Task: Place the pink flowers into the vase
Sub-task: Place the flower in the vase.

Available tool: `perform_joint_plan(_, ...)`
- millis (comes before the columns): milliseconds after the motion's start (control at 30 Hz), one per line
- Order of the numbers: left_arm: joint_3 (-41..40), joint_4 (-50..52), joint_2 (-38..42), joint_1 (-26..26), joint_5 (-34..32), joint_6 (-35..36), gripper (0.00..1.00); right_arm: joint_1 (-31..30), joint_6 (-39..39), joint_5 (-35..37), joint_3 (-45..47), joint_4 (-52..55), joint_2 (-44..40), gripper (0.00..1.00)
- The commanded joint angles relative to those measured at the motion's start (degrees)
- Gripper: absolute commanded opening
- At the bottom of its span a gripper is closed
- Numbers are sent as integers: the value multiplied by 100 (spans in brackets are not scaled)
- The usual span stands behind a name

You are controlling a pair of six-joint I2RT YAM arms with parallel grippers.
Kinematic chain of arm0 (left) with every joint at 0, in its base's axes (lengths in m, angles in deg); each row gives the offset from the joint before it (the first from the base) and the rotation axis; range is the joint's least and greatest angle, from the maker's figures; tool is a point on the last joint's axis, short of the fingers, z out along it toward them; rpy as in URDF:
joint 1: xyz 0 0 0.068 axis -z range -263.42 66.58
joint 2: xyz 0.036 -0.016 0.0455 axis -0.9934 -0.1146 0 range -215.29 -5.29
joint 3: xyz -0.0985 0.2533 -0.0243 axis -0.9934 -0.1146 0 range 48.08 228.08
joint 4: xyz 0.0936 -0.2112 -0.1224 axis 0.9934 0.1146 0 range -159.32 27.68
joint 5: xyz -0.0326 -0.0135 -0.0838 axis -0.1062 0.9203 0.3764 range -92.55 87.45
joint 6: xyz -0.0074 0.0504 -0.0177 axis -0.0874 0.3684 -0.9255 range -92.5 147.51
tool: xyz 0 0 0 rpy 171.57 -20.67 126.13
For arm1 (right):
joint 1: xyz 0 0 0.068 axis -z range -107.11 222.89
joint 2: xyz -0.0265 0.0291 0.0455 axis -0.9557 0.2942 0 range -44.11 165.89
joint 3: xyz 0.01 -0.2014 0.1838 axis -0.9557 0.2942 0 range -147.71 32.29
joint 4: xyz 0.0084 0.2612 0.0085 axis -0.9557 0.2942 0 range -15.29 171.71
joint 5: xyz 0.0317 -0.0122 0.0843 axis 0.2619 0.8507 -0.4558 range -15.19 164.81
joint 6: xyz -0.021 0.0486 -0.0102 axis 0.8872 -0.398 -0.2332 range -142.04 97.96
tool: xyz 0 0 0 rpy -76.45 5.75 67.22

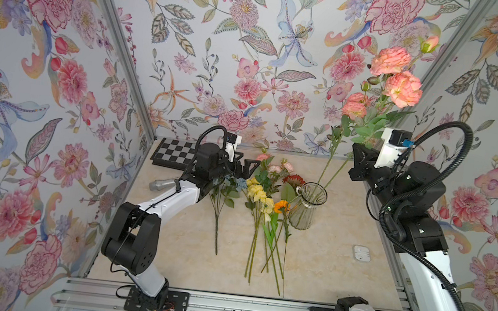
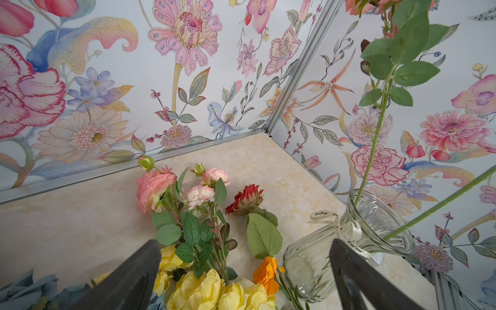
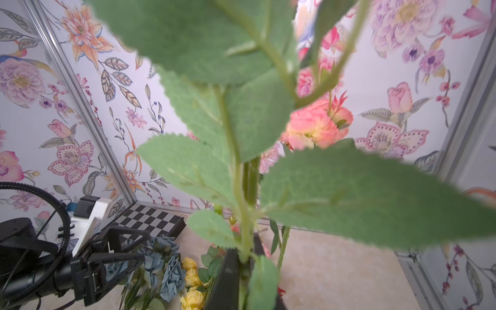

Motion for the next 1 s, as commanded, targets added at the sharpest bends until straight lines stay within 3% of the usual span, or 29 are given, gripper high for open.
perform_joint_plan(0, -81, 72, 75, 5, -128, 182, 99, 40, -359, -12, 324, -449, -156, 0)
perform_joint_plan(500, -25, 4, -180, 12, -52, 171, 99, -13, -520, 309, 1559, -448, -308, 1)
perform_joint_plan(733, -38, 28, -246, 72, -58, 207, 100, -13, -520, 389, 1727, -445, -168, 15)
perform_joint_plan(967, 11, 323, -254, 68, -158, 410, 99, -13, -479, 440, 1750, -438, -79, 36)
